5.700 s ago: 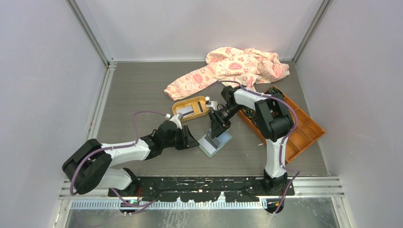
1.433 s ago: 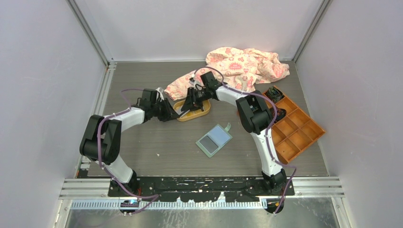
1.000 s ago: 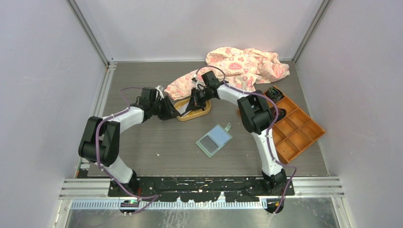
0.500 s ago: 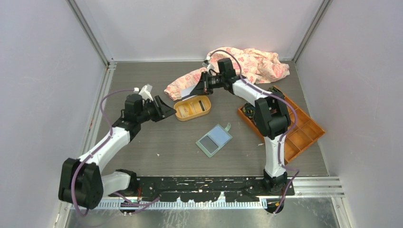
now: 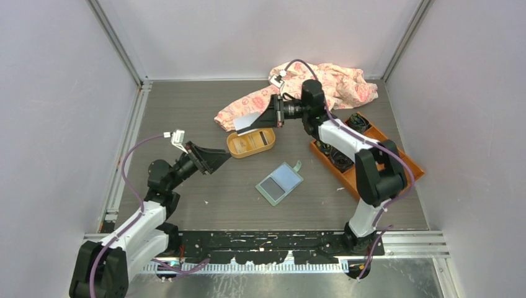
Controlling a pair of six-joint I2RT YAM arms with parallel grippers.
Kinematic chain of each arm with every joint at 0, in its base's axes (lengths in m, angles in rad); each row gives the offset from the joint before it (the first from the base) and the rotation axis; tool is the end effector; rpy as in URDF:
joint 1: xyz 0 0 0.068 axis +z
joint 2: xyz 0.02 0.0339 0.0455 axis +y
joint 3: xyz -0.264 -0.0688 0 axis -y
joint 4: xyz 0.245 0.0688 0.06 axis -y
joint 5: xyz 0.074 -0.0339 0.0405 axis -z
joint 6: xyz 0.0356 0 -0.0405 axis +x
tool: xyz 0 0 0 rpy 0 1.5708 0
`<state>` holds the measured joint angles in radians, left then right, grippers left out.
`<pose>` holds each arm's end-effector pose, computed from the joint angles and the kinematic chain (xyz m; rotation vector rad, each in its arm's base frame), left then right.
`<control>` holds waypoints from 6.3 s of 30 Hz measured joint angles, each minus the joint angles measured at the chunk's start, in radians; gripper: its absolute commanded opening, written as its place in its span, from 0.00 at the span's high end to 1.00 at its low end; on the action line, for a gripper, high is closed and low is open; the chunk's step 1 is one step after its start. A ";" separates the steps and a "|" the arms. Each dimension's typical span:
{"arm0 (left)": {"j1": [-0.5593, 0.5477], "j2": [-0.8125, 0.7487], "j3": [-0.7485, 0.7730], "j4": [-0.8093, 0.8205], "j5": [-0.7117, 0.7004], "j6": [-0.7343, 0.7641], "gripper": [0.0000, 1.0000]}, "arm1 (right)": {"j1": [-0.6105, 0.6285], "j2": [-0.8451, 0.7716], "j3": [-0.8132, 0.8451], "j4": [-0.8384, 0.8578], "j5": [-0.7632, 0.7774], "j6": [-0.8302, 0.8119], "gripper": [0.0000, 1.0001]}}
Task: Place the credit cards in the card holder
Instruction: Insert the credit card into the card holder.
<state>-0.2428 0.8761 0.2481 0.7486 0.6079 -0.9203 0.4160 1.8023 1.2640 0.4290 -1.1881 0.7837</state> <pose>0.1766 -0.0647 0.2333 0.0024 1.6322 -1.3571 0.3603 0.1953 0.2868 -0.7033 1.8656 1.8139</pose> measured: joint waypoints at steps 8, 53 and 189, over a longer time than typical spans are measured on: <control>-0.211 -0.006 -0.023 0.285 -0.047 0.052 0.40 | 0.045 -0.257 -0.193 0.100 -0.078 -0.211 0.99; -0.354 0.174 0.539 -0.792 0.109 0.502 1.00 | 0.121 -0.401 0.019 -1.242 0.169 -1.574 0.40; -0.634 0.636 0.063 -0.070 -0.574 -0.229 0.66 | -0.051 0.134 -0.025 -1.384 0.400 -1.167 0.99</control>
<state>-0.8768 1.5120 0.3111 0.6788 0.0338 -1.1496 0.3645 1.9358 1.2392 -0.9546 -0.7879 -0.3832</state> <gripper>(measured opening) 0.344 0.037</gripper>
